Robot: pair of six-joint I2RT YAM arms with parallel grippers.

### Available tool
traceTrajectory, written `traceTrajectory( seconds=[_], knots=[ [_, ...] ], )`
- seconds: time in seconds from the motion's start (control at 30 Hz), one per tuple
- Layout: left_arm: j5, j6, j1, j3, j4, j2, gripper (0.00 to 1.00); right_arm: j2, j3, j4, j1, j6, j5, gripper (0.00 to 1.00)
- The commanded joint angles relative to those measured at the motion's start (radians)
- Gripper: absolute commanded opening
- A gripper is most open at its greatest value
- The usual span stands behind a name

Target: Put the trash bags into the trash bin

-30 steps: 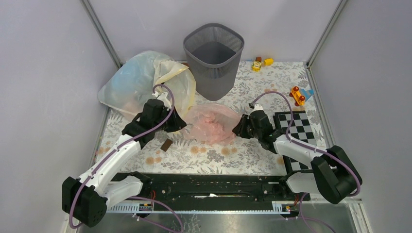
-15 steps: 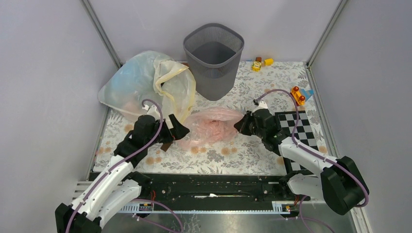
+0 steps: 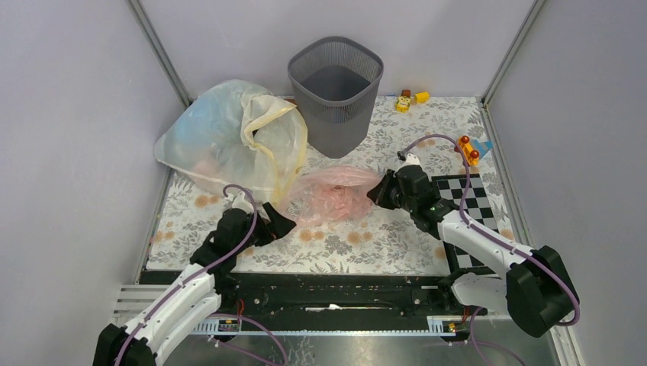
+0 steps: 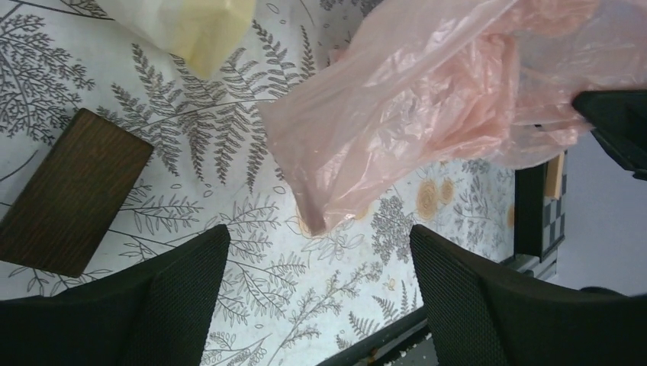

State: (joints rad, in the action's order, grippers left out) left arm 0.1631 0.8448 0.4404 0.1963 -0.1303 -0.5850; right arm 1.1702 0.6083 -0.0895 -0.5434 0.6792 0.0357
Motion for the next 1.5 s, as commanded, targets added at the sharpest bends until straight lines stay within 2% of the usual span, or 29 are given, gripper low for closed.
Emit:
traceTrajectory(
  seconds=[0.0, 0.1, 0.43, 0.53, 0.6, 0.63, 0.73, 0.83, 0.97, 1.13, 1.2, 1.23, 1.4, 1.47],
  knots=[
    [-0.055, 0.011, 0.003, -0.023, 0.182, -0.037, 0.84, 0.006, 0.046, 0.024, 0.002, -0.007, -0.006, 0.0],
    [-0.048, 0.016, 0.003, -0.052, 0.291, -0.077, 0.72, 0.005, 0.041, 0.029, 0.002, -0.012, 0.0, 0.0],
    [-0.066, 0.017, 0.003, -0.017, 0.524, -0.331, 0.49, -0.031, 0.023, 0.067, 0.002, -0.019, 0.025, 0.0],
    [-0.098, 0.003, 0.003, 0.008, 0.532, -0.349, 0.3, -0.062, 0.018, 0.119, 0.002, -0.027, 0.017, 0.0],
    [-0.139, -0.026, 0.003, 0.043, 0.502, -0.348, 0.05, -0.084, 0.011, 0.155, 0.002, -0.03, -0.001, 0.0],
    [-0.156, -0.046, 0.003, 0.079, 0.456, -0.344, 0.0, -0.095, 0.014, 0.183, 0.002, -0.028, -0.025, 0.0],
    [-0.217, -0.112, 0.003, 0.211, 0.278, -0.315, 0.0, -0.106, 0.054, 0.327, 0.003, -0.008, -0.215, 0.05],
    [-0.268, -0.164, 0.001, 0.362, 0.085, -0.292, 0.0, -0.106, 0.124, 0.471, 0.002, 0.021, -0.419, 0.05],
    [-0.294, -0.224, -0.006, 0.577, -0.135, -0.292, 0.0, -0.115, 0.175, 0.568, 0.002, 0.043, -0.589, 0.12],
    [-0.447, -0.282, -0.02, 0.806, -0.357, -0.311, 0.0, -0.098, 0.243, 0.757, 0.003, 0.2, -0.844, 0.21],
    [-0.464, -0.299, -0.021, 0.856, -0.398, -0.315, 0.0, -0.085, 0.255, 0.771, 0.003, 0.185, -0.854, 0.46],
    [-0.473, -0.305, -0.021, 0.872, -0.413, -0.316, 0.0, -0.082, 0.259, 0.771, 0.002, 0.173, -0.852, 0.5],
    [-0.501, -0.326, -0.022, 0.897, -0.447, -0.318, 0.0, -0.106, 0.251, 0.762, 0.003, 0.129, -0.859, 0.52],
    [-0.476, -0.331, -0.022, 0.891, -0.437, -0.315, 0.0, -0.133, 0.233, 0.695, 0.004, 0.017, -0.782, 0.54]
  ],
)
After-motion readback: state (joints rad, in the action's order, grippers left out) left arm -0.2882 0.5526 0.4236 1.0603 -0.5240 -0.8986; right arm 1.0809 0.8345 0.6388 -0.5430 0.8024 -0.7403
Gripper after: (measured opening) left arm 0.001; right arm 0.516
